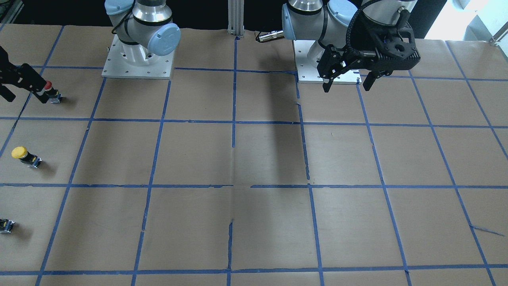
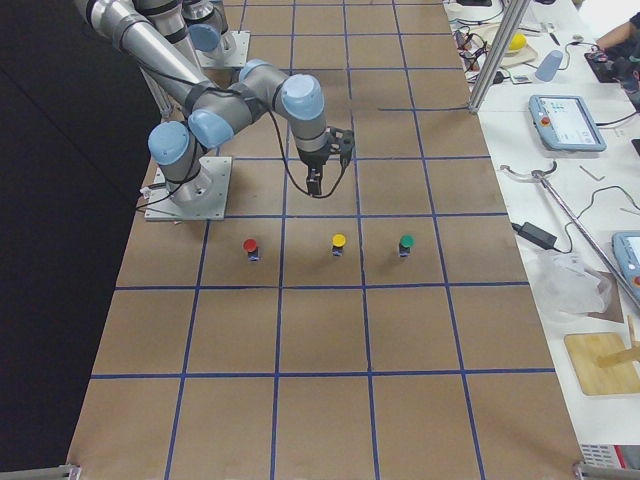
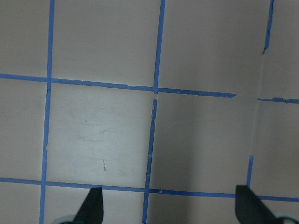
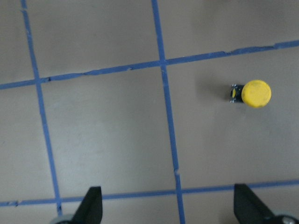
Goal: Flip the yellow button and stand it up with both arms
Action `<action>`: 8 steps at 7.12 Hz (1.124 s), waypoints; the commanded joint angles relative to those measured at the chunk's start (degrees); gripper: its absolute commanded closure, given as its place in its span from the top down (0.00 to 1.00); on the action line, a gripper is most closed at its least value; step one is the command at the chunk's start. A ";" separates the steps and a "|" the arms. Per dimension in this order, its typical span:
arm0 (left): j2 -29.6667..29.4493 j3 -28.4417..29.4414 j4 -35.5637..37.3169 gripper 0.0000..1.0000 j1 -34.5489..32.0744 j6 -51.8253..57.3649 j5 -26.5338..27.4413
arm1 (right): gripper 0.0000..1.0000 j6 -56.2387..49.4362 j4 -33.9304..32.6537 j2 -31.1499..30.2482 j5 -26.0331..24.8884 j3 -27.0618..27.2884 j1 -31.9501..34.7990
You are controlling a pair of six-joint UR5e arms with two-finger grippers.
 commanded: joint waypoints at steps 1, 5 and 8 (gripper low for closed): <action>0.18 -0.03 -0.11 1.00 0.09 -0.01 0.05 | 1.00 21.12 14.14 -0.49 -4.79 -10.74 16.76; 0.18 0.05 -0.03 1.00 0.09 -0.01 -0.03 | 1.00 30.72 13.40 0.39 -4.53 -10.87 29.40; 0.01 0.23 -0.11 1.00 0.09 -0.01 -0.12 | 1.00 31.50 13.75 0.22 -3.92 -10.08 29.75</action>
